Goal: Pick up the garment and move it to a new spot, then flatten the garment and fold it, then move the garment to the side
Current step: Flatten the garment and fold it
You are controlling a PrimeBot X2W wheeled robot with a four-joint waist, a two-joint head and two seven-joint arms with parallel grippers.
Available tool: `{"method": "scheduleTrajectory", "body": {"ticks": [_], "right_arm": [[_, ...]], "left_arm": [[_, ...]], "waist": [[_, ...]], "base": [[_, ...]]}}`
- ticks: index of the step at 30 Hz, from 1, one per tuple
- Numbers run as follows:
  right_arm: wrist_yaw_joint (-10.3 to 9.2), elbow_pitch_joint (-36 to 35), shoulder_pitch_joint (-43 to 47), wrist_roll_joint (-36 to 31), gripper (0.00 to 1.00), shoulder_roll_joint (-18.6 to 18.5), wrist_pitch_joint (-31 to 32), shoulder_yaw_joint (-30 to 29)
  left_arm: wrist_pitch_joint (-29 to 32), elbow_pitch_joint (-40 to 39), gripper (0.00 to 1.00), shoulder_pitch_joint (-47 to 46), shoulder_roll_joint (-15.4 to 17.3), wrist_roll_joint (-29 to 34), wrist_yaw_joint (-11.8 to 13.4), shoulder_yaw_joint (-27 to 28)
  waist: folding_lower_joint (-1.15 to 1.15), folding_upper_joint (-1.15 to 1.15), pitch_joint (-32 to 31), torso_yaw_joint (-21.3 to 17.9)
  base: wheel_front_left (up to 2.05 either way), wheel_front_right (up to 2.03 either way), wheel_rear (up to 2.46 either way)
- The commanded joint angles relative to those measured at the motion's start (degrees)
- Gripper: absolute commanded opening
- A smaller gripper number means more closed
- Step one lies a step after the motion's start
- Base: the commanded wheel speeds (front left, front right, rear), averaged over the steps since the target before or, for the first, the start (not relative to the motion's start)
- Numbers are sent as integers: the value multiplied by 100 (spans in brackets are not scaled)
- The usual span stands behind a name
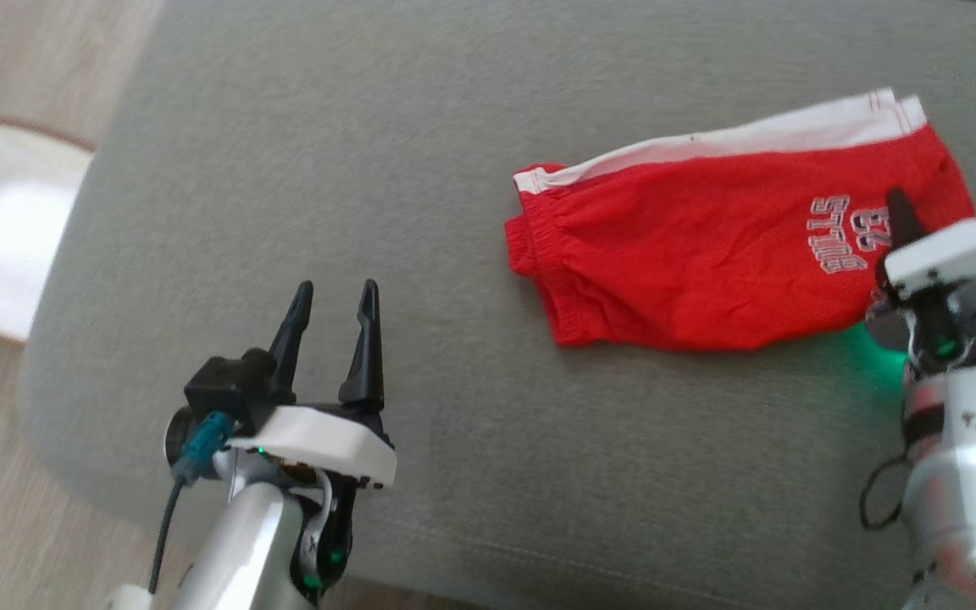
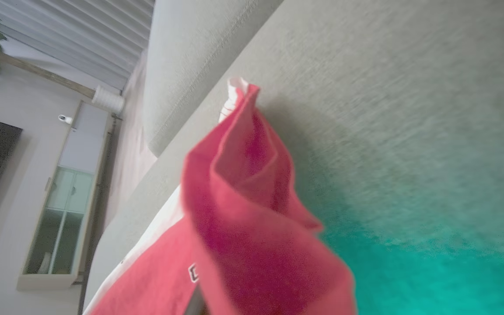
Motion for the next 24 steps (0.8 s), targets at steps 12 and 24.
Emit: {"method": "scheduleTrajectory", "body": {"ticks": [12, 24], "right_arm": [[19, -445, 1296, 1084, 0, 65, -1056, 801], [19, -386, 1458, 1197, 0, 65, -1910, 1406]], "left_arm": [[-35, 42, 100, 209, 45, 201, -156, 227], [-35, 98, 100, 388, 45, 264, -228, 238]], "waist": [[0, 0, -726, -835], [0, 0, -918, -902]], "base": [[0, 0, 0], [0, 0, 0]]}}
